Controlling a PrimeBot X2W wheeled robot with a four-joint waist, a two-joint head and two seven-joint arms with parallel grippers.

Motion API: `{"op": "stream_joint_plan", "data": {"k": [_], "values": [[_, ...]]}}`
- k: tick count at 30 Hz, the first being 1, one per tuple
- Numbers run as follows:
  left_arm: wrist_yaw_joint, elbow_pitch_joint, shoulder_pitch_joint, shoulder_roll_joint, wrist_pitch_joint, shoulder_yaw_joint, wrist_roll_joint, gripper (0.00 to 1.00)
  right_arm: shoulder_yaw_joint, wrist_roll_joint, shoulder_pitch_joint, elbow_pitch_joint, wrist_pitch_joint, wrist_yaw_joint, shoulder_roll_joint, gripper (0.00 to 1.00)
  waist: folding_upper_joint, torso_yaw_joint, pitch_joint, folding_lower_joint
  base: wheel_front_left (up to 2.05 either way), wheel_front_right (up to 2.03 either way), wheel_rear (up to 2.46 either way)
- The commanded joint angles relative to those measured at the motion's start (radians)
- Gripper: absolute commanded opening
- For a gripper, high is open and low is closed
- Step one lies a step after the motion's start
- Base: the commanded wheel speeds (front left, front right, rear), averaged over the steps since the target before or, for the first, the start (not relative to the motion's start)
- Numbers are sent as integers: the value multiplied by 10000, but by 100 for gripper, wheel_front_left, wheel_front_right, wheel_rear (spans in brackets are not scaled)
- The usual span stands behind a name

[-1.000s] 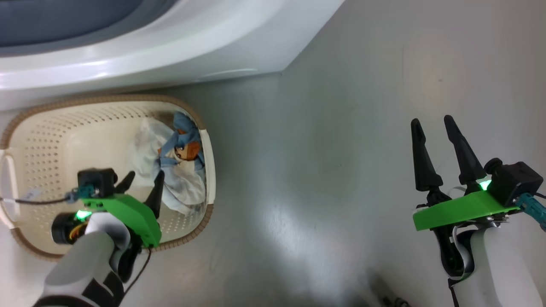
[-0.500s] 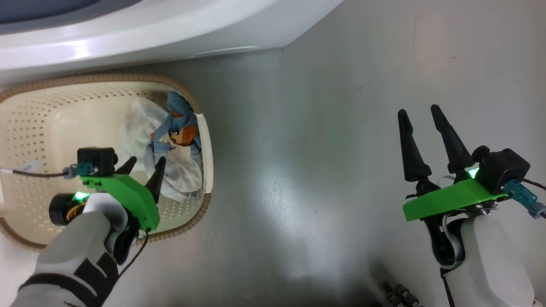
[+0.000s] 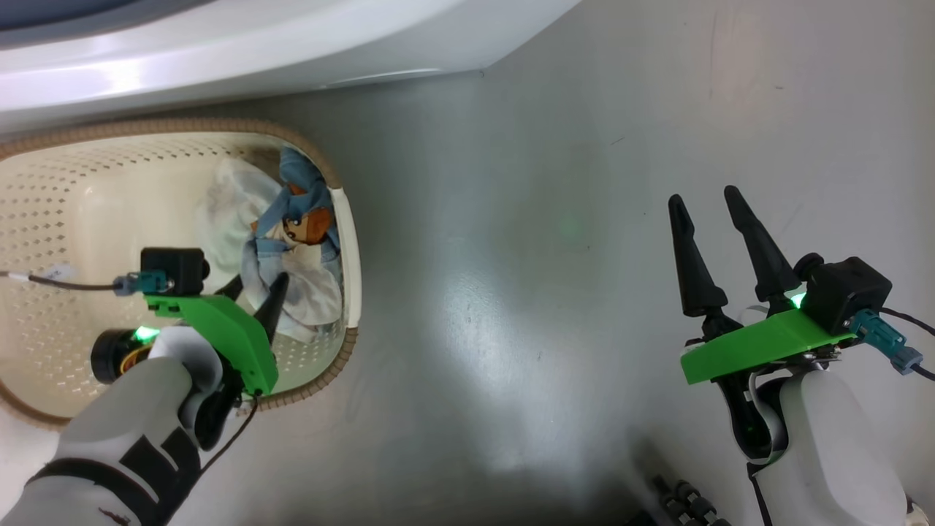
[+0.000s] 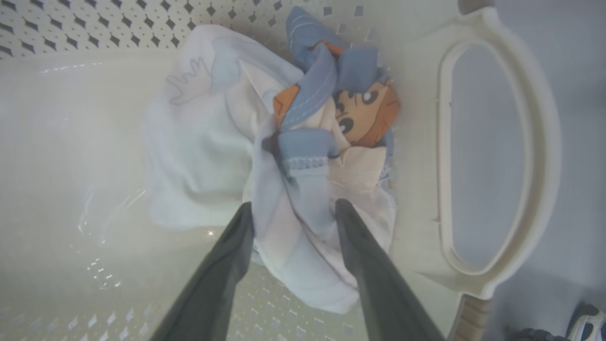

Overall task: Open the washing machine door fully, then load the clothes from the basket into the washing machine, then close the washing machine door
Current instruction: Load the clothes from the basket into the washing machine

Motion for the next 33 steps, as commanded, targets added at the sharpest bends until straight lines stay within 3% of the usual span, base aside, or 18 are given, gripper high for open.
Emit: {"op": "stream_joint_plan", "data": {"k": [1, 10, 20, 33], "values": [[-15, -125, -56, 361, -35, -2, -161, 0, 211, 19, 143, -216, -118, 16, 26, 100, 0, -18, 8, 0, 0, 0, 0], [-15, -212, -129, 373, -352, -650, -1027, 0, -82, -83, 267, -239, -118, 16, 26, 100, 0, 135, -289, 0, 0, 0, 0], [-15, -202, 260, 452, -681, -546, -1367, 0, -120, -172, 430, -58, -118, 16, 26, 100, 0, 487, -1369, 0, 0, 0, 0], [-15, -1012, 1725, 518, -692, 2866, 1340, 0, -360, -344, 1034, 206, -118, 16, -13, 100, 0, 1068, -3486, 0, 0, 0, 0]]}}
